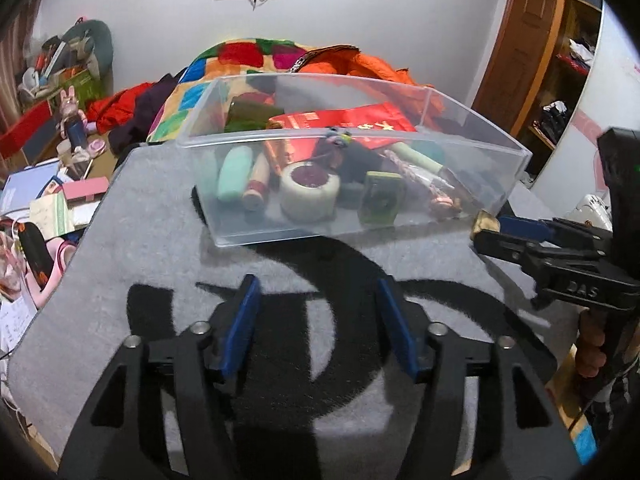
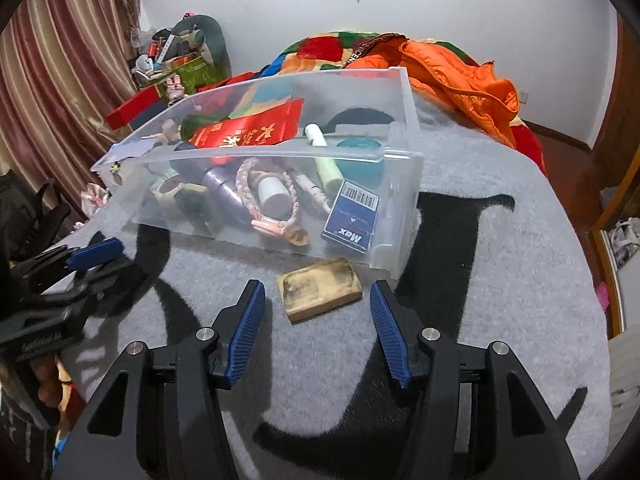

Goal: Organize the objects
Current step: 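Grasp the gold tin with the right gripper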

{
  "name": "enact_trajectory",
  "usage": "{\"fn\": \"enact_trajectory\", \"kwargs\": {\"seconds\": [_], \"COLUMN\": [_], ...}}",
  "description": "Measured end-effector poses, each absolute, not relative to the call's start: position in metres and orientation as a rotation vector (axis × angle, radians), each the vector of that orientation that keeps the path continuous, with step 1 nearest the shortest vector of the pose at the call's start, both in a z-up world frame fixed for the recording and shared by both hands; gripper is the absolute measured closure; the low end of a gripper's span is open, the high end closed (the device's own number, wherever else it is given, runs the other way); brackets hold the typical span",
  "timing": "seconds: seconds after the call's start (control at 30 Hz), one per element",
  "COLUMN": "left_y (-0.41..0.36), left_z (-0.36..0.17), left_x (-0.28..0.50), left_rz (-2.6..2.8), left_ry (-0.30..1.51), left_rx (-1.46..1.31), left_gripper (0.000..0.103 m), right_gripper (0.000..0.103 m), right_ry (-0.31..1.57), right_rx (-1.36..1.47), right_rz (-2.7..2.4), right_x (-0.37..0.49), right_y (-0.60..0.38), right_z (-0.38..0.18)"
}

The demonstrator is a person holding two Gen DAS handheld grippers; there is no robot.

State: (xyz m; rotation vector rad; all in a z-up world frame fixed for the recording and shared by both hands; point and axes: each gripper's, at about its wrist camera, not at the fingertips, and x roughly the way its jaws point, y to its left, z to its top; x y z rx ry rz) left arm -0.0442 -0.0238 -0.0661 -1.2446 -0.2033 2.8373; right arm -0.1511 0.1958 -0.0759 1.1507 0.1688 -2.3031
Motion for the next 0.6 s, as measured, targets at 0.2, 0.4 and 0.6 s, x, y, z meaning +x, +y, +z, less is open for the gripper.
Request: {"fn": "enact_trajectory", "kwargs": {"seconds": [0.2,0.4,0.6], "left_y": [-0.01,-0.014,-0.017], "left_z": [-0.07,-0.065,-0.058], "left_x": [-0.04,-0.042,-0.04], "left_rz": [2.896,2.882,2.89], "left_ry": [-0.073,-0.123,-0.166], "left_rx": [-1.214,-1.229,-1.218], "left_gripper": [0.037,0.037,0.037], "right_gripper": [0.063,0.063,0.063], "right_ry": [0.197,0.128,0.102], "right_rx": [1.124,1.038,0.871], "right_rz": [-2.351,-2.299,-2.336], "right_x": [-0.145,-0.13,-0.123], "right_y": [0.193,0.2,0.197], "right_z": [-0.075,-0.048,-0.001]}}
